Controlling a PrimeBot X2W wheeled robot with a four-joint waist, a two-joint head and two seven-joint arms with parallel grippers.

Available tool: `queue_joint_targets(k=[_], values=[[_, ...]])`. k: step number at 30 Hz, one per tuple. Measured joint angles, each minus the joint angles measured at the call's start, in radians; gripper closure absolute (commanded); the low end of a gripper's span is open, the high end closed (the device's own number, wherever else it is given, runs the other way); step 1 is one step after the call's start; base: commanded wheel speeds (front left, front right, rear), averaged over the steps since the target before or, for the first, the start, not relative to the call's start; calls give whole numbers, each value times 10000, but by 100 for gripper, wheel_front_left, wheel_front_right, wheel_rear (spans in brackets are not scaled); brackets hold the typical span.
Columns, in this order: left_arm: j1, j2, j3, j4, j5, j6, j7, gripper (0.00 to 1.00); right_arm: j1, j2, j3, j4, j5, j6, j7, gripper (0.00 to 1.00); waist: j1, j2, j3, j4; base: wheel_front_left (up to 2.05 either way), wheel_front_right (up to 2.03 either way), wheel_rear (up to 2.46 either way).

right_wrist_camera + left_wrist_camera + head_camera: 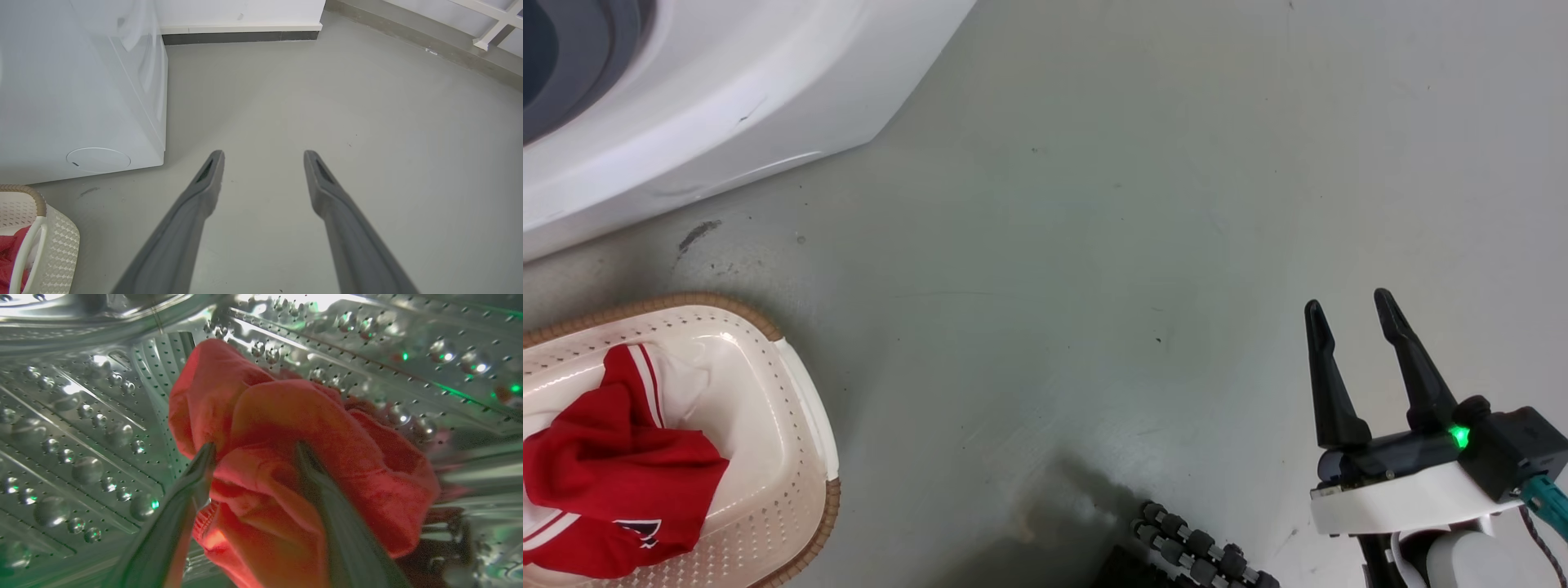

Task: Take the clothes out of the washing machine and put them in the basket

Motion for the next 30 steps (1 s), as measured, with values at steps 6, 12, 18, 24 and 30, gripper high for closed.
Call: queue_joint_targets(k=[6, 12, 18, 24, 30], values=[[-456, -105, -299, 719, 100, -65, 148, 0, 120, 0, 67, -63, 105, 0, 0, 0, 0, 0, 221, 26, 1, 1, 1], [-538, -121, -512, 1336, -35, -153, 314, 99, 121, 0, 46, -134, 104, 0, 0, 0, -1, 0, 344, 101, 4, 4, 4], [-571, -54, -775, 1463, -288, -205, -148, 100, 73, 0, 4, -107, 82, 0, 0, 0, -1, 0, 295, 120, 0, 0, 0], [-434, 238, -1108, 1258, -771, -213, -1070, 100, -247, 2, 142, 15, -121, 0, 0, 0, -2, 0, 4, 112, 0, 0, 0], [367, 529, -1806, 566, -1611, -215, -2021, 100, -554, 6, -77, 96, -525, 0, 2, 0, -2, 0, -519, 230, 0, 0, 0]])
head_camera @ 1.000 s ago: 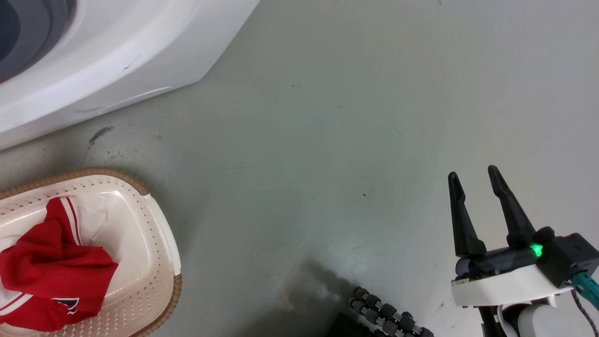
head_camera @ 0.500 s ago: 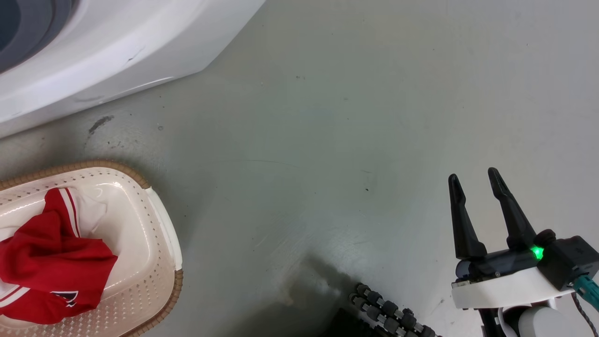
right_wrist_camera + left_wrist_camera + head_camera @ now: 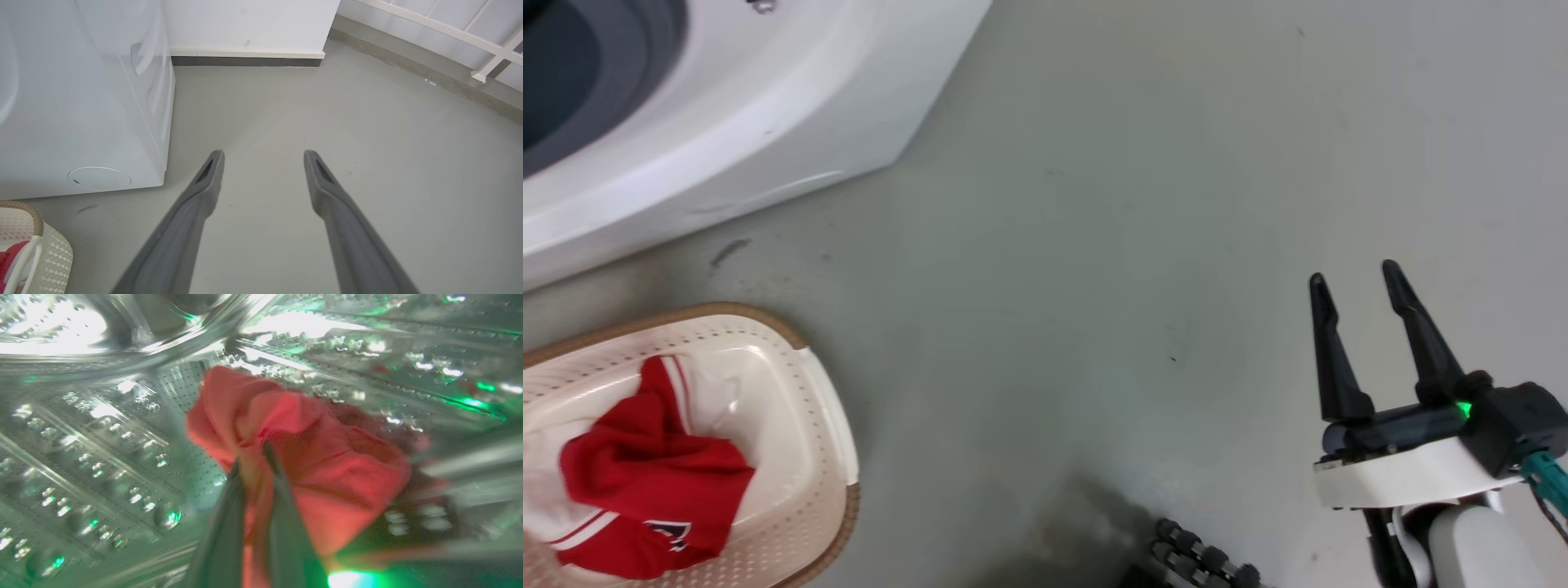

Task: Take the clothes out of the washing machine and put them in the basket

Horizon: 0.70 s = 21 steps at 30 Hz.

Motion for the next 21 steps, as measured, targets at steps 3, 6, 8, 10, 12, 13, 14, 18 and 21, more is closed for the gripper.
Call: queue_joint_targets(k=[3, 6, 8, 10, 12, 13, 14, 18, 21], values=[[548, -59, -247, -280, -512, -2, -685, 100, -18, -2, -324, 59, -249, 0, -2, 0, 0, 0, -295, 307, 0, 0, 0], [1278, -109, -497, -527, -949, 0, -1455, 100, -21, 4, -520, 153, -575, 0, 0, 0, 0, -1, -654, 672, 0, 0, 0], [1811, -205, -593, -635, -1210, 0, -2004, 100, 29, 6, -600, 192, -777, 0, -2, 0, -1, 0, -931, 928, 0, 0, 0], [2266, -299, -698, -788, -1400, 0, -2592, 100, 35, 8, -673, 215, -1016, 0, -2, 0, -1, 0, -1201, 1218, 0, 0, 0], [2799, -412, -775, -917, -1592, 0, -3195, 100, 55, 10, -788, 224, -1198, 2, 0, 0, -1, 0, -1489, 1494, 0, 0, 0], [3092, -464, -809, -963, -1647, 0, -3499, 100, 59, 12, -836, 230, -1273, 0, -2, 0, -1, 0, -1641, 1623, 0, 0, 0], [3337, -520, -863, -1030, -1685, -2, -3797, 100, 68, 8, -884, 238, -1354, 0, 0, 0, -1, 0, -1798, 1756, 0, 0, 0], [4118, -708, -1053, -1206, -1701, 0, -4953, 100, 135, 10, -926, 284, -1626, 2, -2, 0, -1, 0, -2425, 2218, 0, 0, 0], [4604, -861, -1091, -1214, -1649, 67, -5833, 100, 326, 10, -928, 357, -1764, 0, -2, 0, -2, 0, -2899, 2512, 0, 0, 0]])
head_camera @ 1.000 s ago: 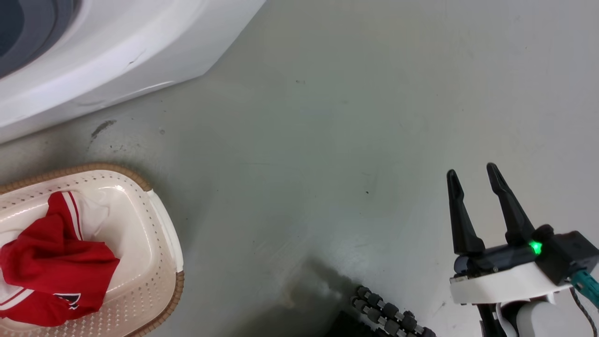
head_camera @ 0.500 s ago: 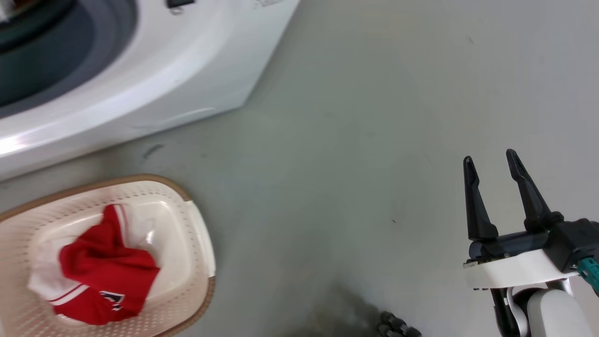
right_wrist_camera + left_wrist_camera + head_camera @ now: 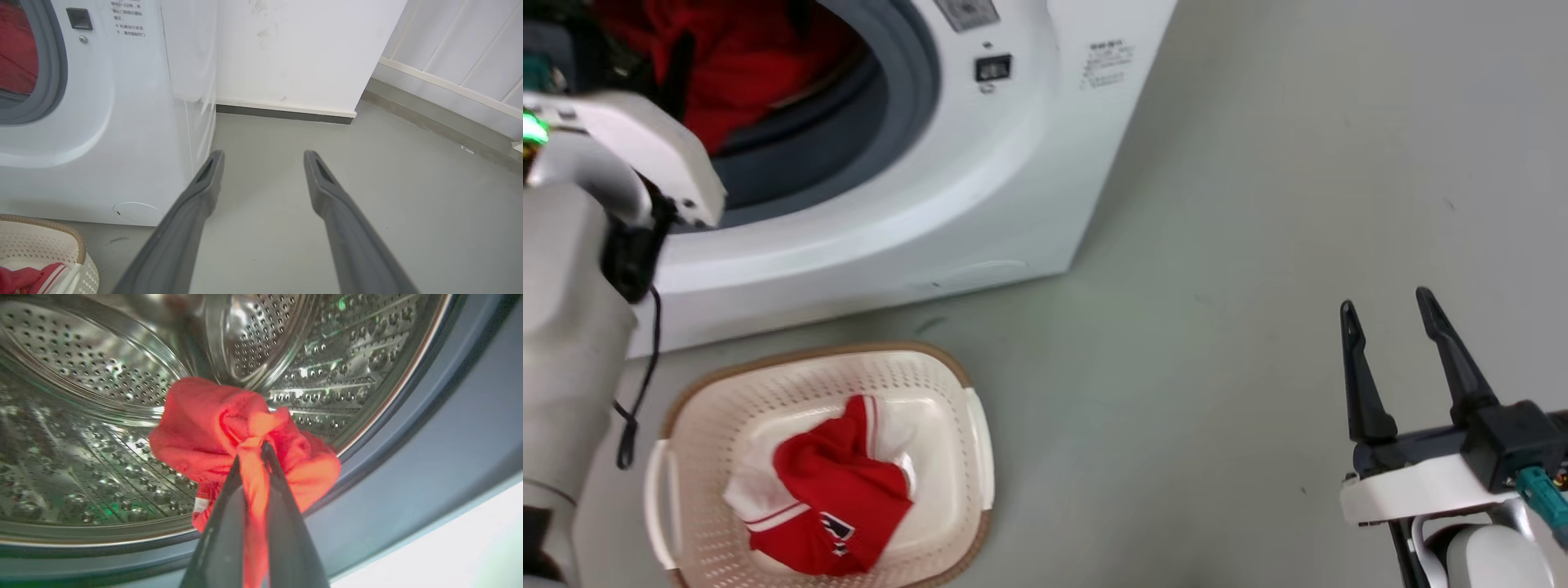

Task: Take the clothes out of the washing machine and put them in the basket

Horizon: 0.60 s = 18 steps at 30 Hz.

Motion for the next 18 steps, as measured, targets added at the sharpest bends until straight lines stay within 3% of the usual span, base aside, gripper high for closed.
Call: queue_joint_targets(k=[5, 10, 18], values=[[722, -324, -92, -119, 230, 307, -1101, 100, 229, 0, -12, 148, -132, 0, 0, 0, 0, 0, -776, 408, 0, 0, 0], [1569, -539, 61, -719, 454, 708, -1425, 100, 486, -4, -75, 284, -201, 0, 0, 0, -1, 0, -1525, 754, 0, 0, 0], [3419, -721, 1007, -3484, 1151, 1317, -1457, 100, 782, -6, -142, 428, -265, 0, 0, 0, -2, 0, -2501, 1274, 0, 0, 0]])
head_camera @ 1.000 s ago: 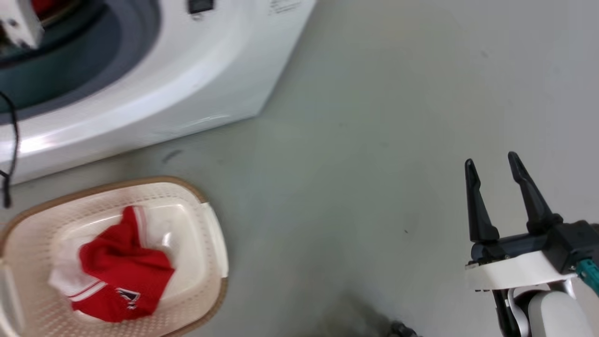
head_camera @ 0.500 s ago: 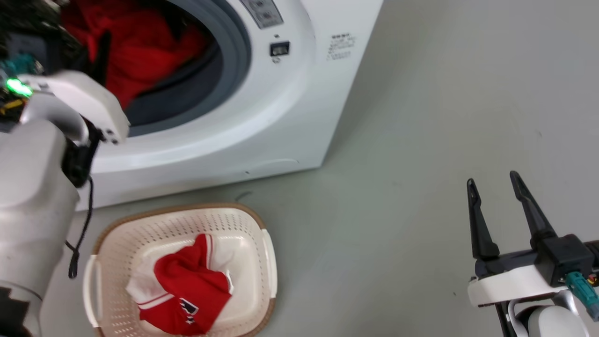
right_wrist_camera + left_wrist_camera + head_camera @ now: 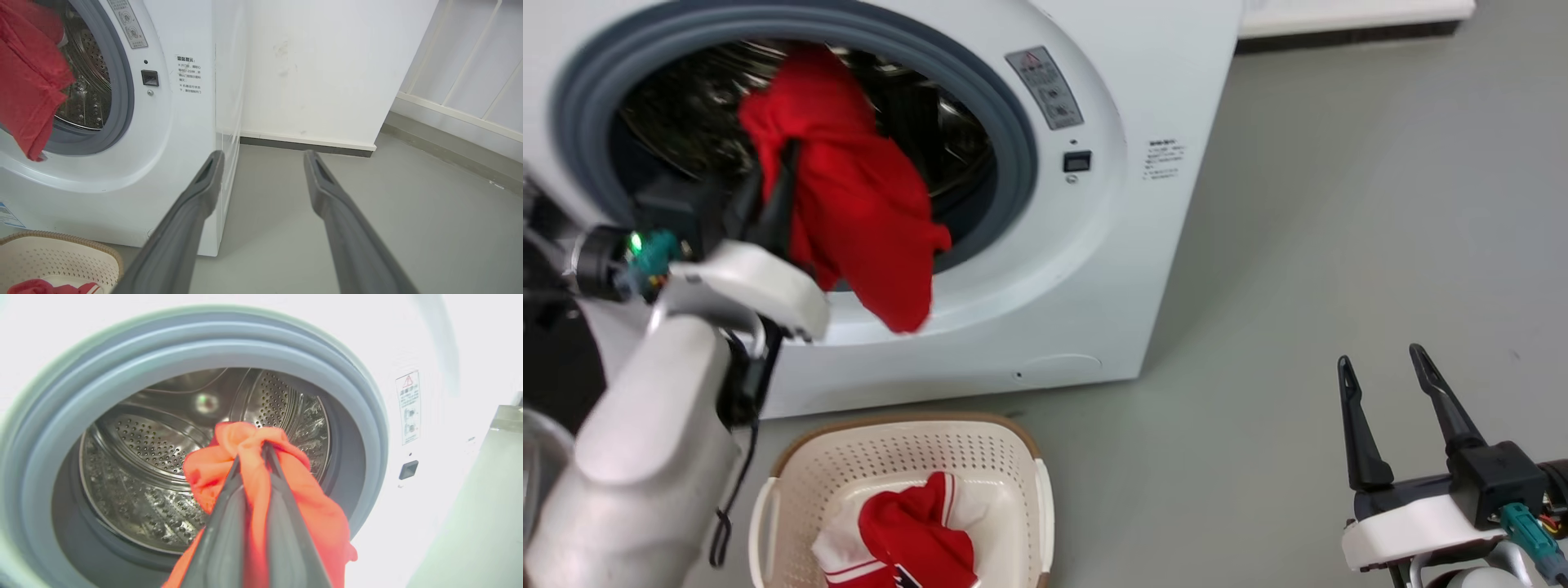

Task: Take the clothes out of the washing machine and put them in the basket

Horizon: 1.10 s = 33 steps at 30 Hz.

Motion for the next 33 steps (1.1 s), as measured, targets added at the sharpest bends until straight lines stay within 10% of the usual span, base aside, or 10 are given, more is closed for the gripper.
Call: queue_joint_targets(k=[17, 33], values=[[3278, -36, -639, -3089, -190, 35, 715, 100, 190, 2, -52, 50, -25, 0, 0, 0, 2, 0, -358, 729, 0, 0, 0], [3083, -1137, -2063, -12, 119, -631, 1045, 100, -616, 2, -90, -267, -102, 0, 0, 0, 4, 0, 1565, 372, 0, 0, 0]])
